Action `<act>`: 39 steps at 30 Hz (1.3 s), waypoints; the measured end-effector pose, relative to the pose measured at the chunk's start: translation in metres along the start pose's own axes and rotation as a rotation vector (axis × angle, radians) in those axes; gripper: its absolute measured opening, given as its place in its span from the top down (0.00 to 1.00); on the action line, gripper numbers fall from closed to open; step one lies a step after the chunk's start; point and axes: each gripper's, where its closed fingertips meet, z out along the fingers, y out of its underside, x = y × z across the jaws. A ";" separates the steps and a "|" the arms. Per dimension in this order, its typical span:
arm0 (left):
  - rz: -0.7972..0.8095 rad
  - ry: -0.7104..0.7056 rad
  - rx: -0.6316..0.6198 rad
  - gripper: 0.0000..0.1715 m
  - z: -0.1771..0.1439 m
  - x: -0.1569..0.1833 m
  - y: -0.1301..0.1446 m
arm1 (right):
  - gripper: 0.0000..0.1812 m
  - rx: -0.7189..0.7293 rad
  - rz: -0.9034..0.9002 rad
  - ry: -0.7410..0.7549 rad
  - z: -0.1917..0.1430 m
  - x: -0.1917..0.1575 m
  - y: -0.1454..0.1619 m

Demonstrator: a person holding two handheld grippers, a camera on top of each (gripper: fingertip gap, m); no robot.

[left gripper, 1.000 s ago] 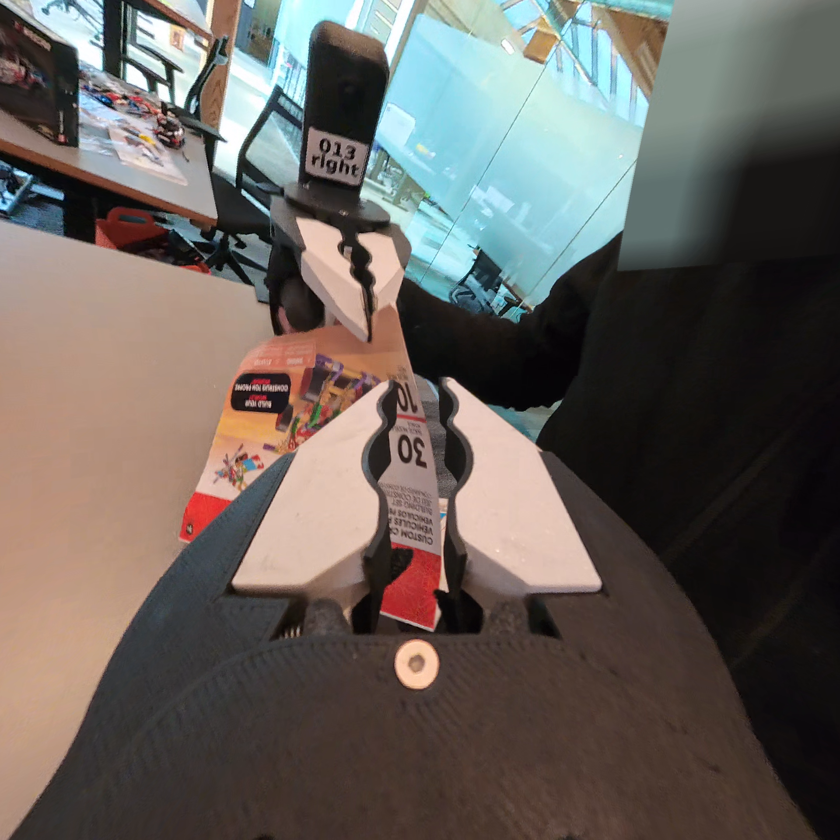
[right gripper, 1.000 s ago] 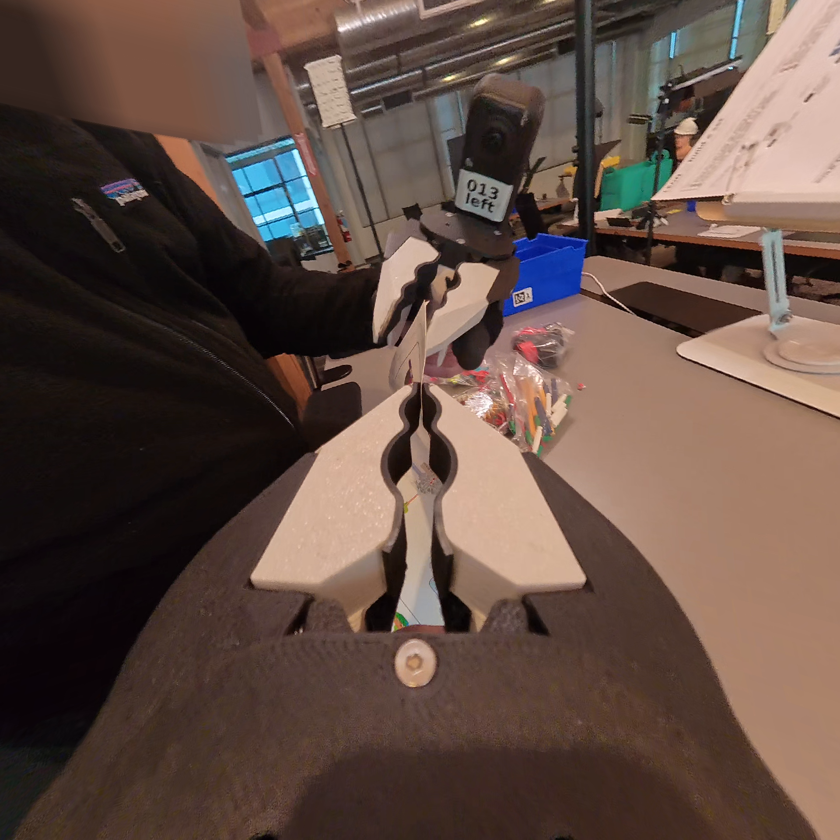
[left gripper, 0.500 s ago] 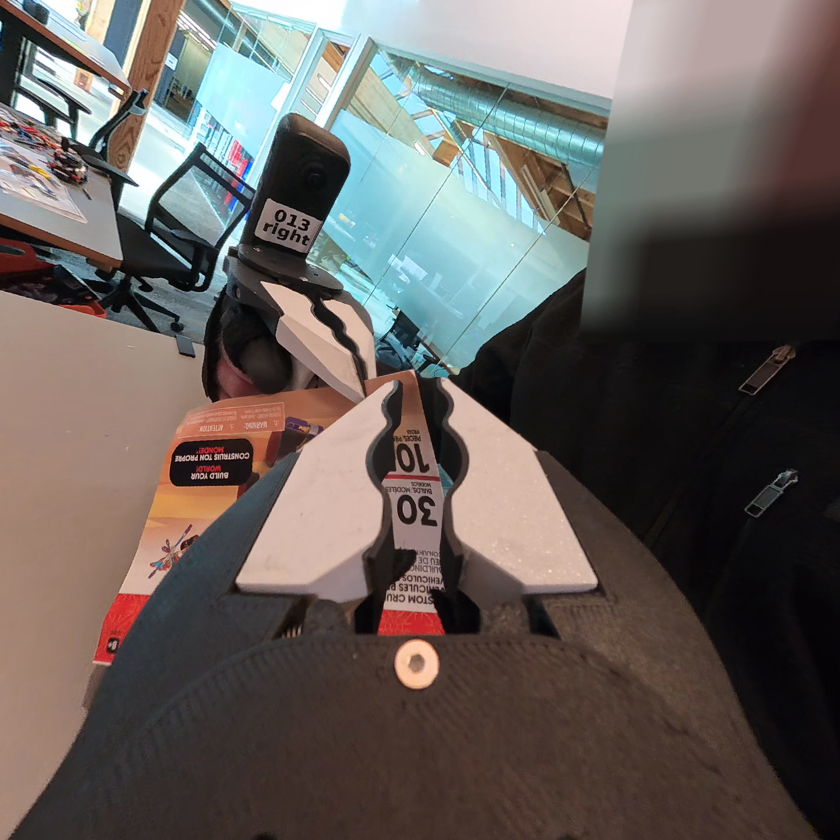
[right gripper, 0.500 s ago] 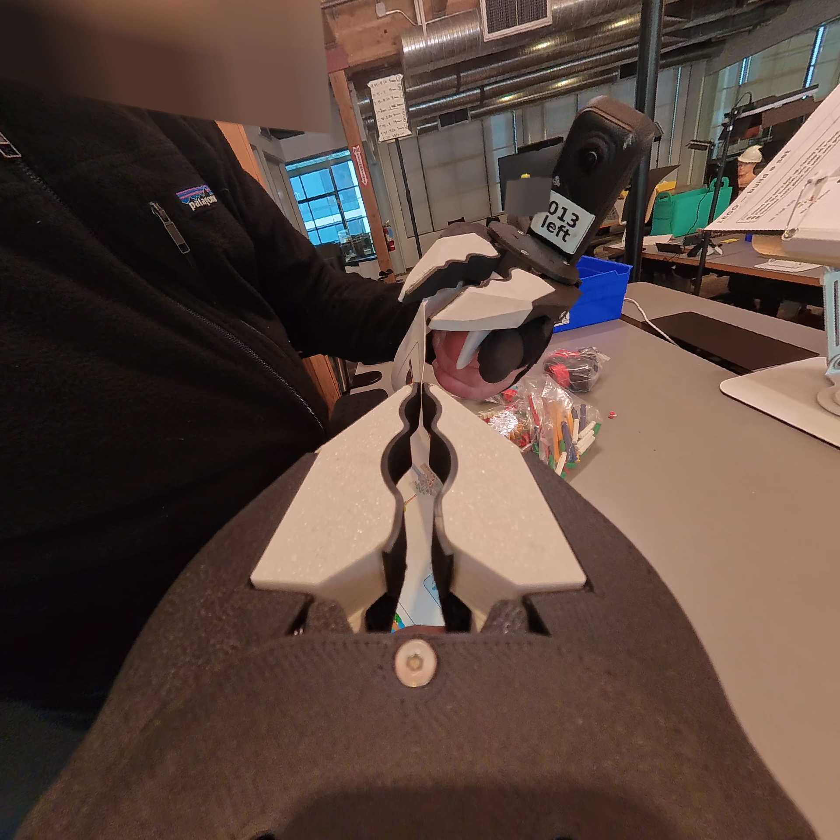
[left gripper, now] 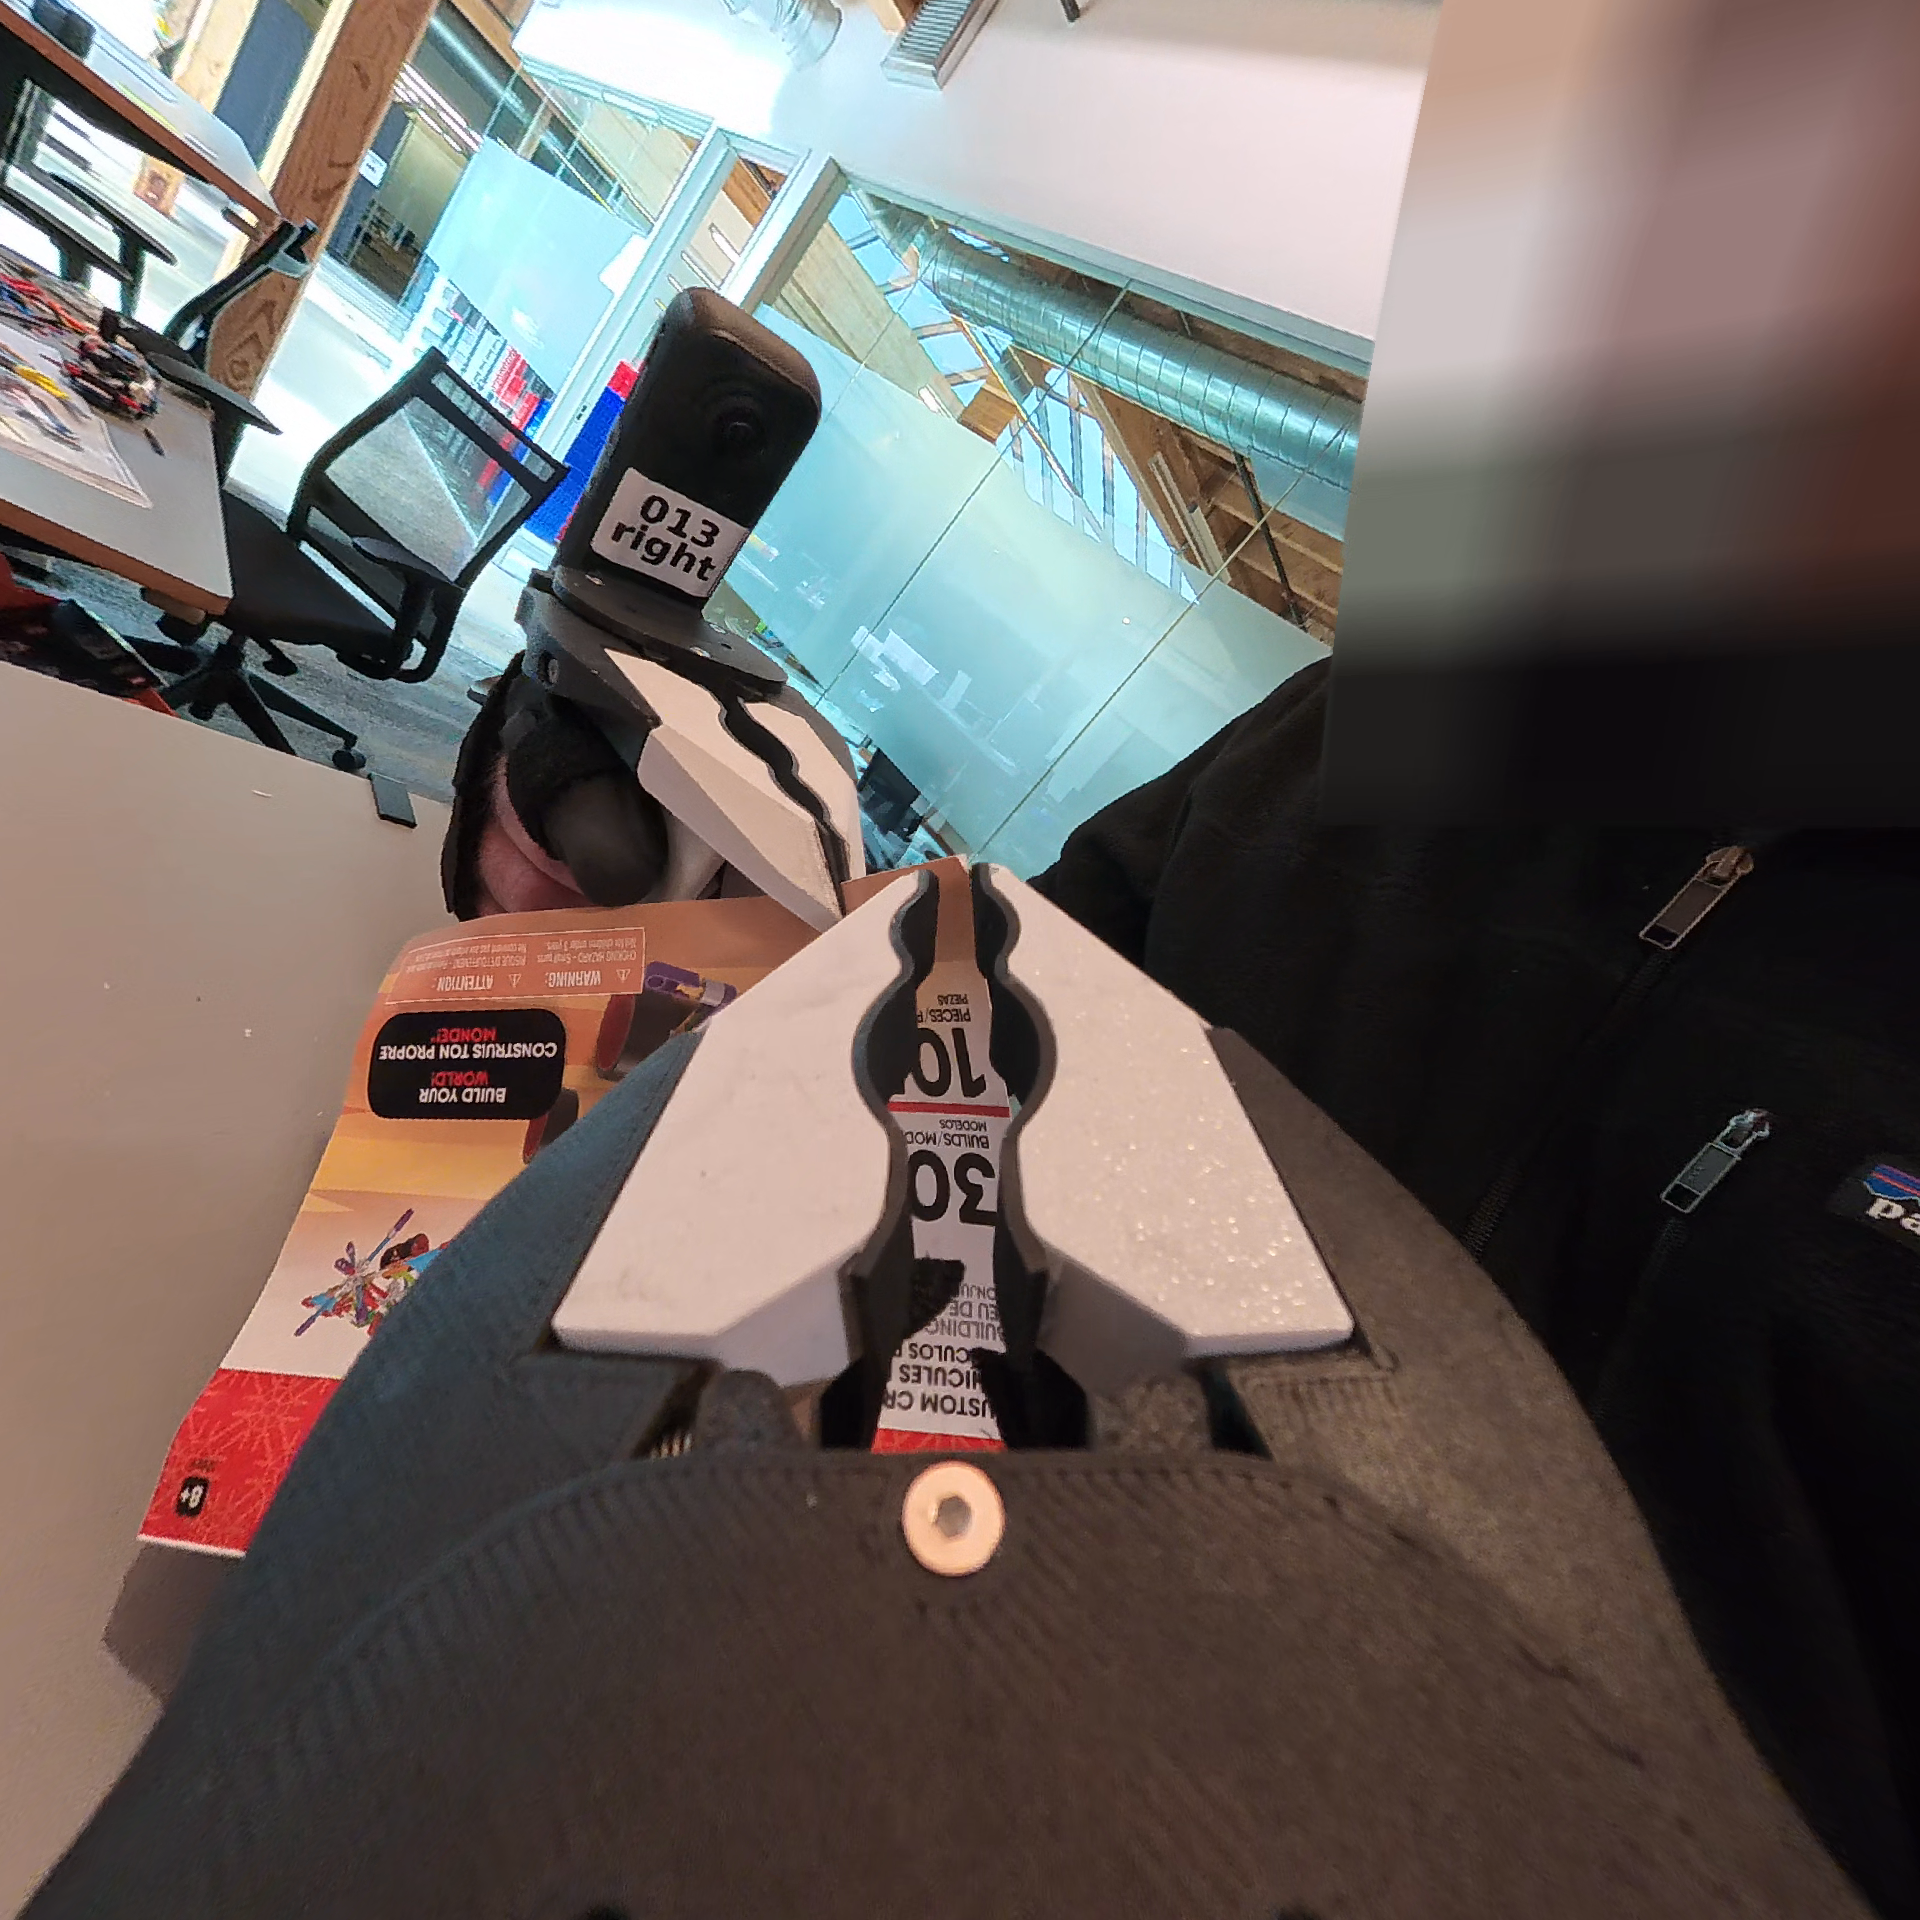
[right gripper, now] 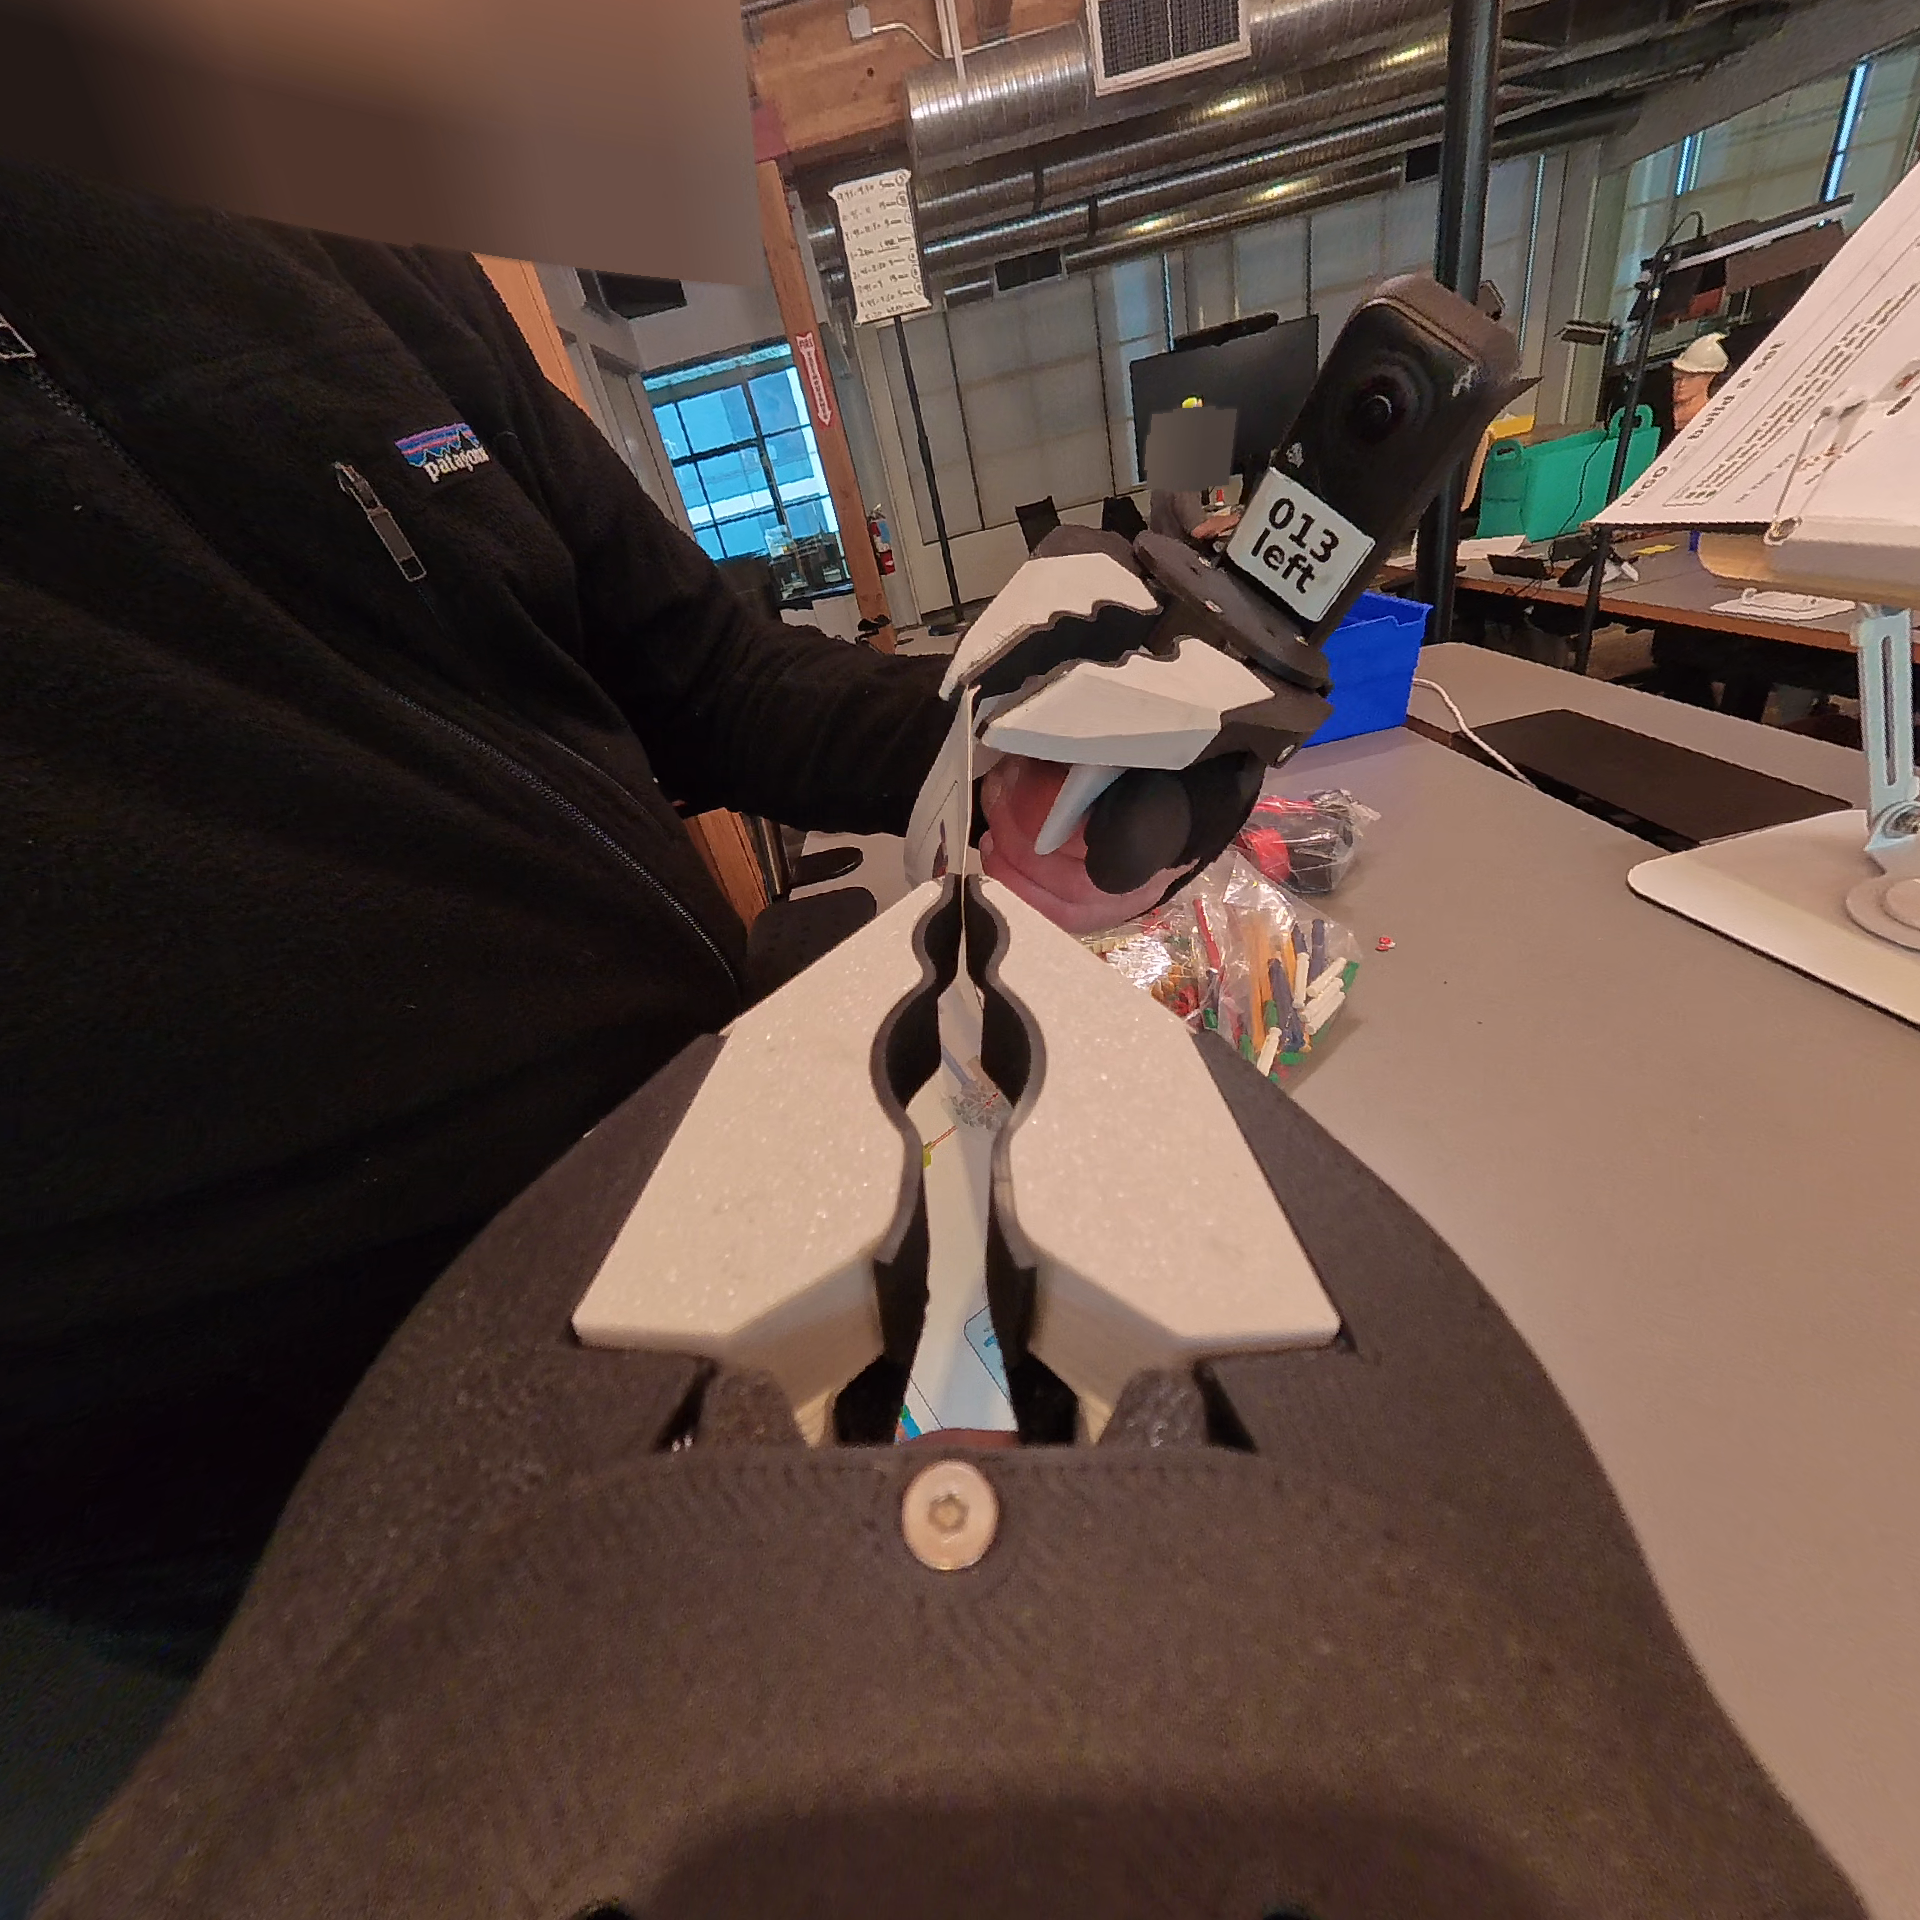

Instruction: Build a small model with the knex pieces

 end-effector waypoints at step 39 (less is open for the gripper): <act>0.195 -0.266 -0.136 1.00 0.001 -0.015 0.008 | 1.00 -0.048 -0.009 0.075 -0.002 0.007 0.008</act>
